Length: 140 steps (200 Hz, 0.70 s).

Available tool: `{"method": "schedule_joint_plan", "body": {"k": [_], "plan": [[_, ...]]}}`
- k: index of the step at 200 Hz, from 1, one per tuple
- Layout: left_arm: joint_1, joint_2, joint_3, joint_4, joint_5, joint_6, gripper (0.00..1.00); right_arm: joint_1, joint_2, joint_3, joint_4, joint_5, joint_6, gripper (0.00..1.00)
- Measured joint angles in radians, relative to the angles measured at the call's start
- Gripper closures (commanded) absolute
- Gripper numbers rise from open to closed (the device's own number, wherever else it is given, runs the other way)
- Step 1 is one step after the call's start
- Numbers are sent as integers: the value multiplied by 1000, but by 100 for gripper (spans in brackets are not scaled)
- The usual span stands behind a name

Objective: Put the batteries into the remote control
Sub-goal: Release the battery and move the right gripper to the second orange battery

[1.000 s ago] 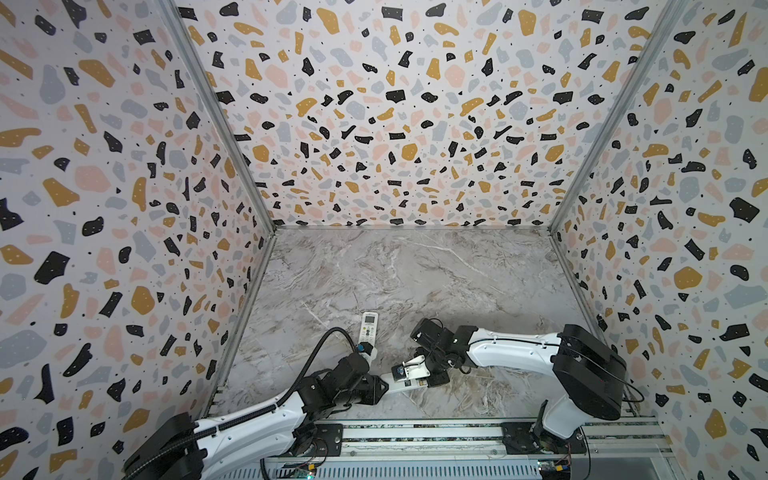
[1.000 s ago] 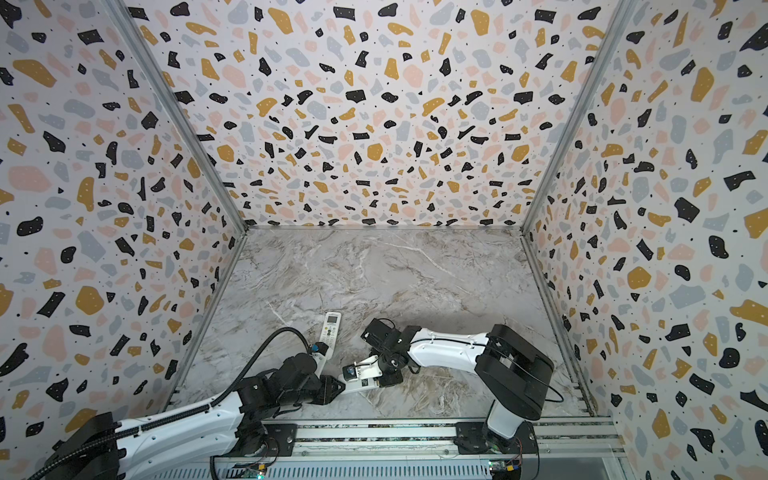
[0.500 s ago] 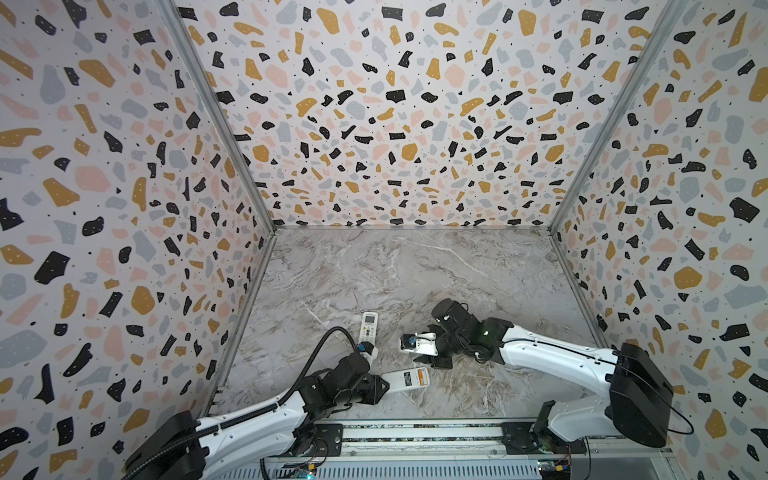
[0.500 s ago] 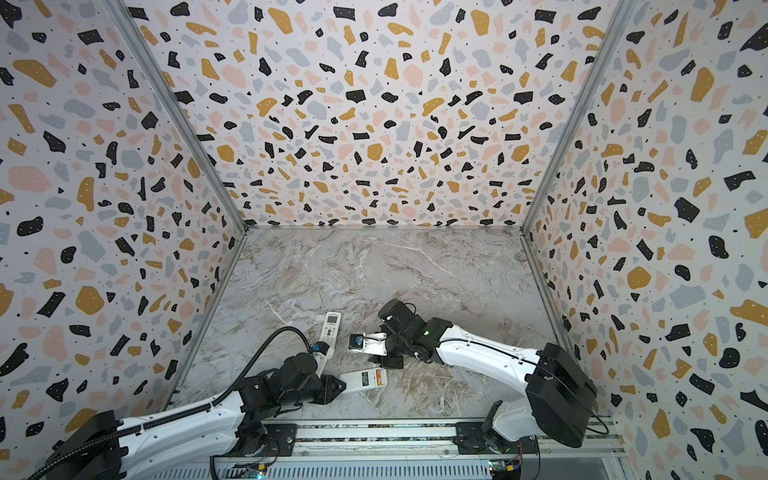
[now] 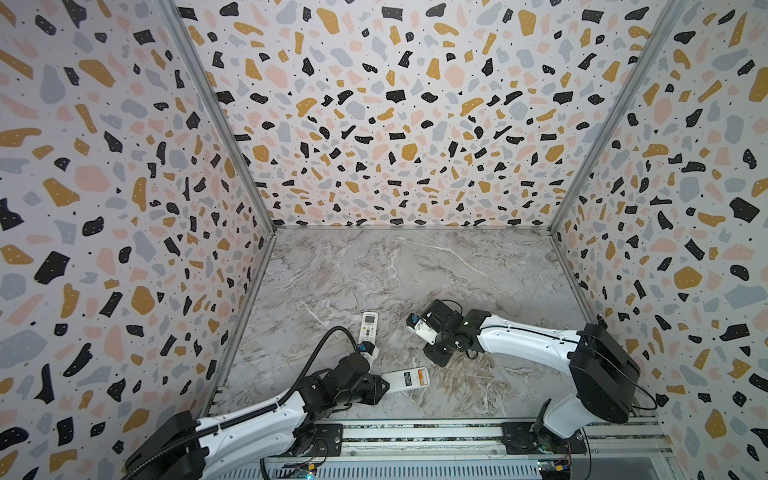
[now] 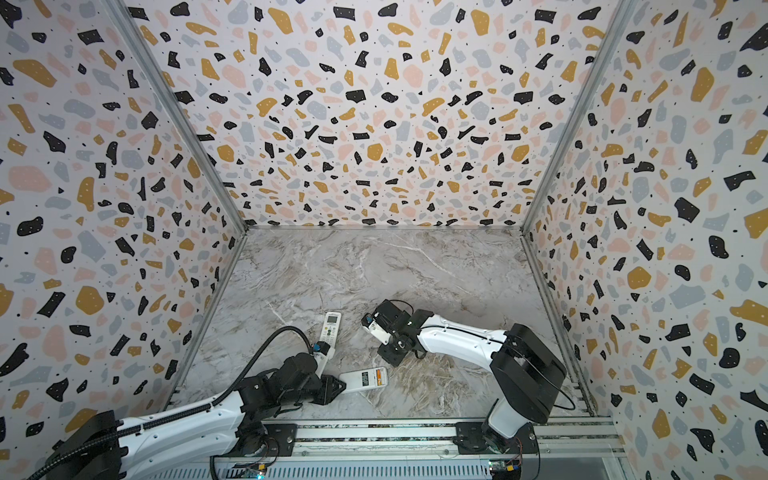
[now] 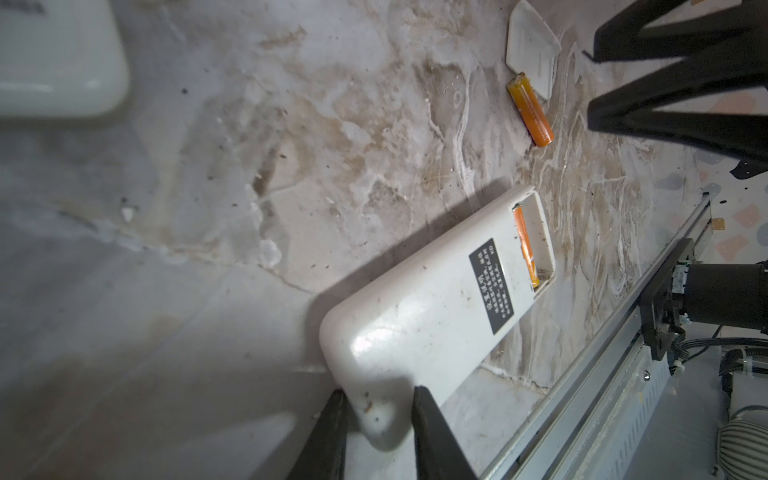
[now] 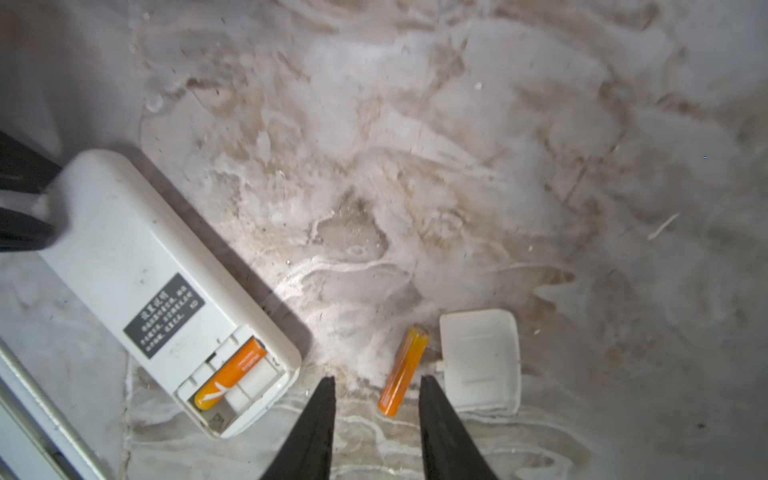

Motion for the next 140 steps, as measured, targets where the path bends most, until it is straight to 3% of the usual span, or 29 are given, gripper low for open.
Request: {"method": "schedule_joint_plan", "body": {"k": [89,140], "plan": [[0,-1,0,0,-4,4,71,16,56,0,-40,39,139,69],[0,-6,0,-4,-9,4,71,17,113,0,-39,48,154,80]]}}
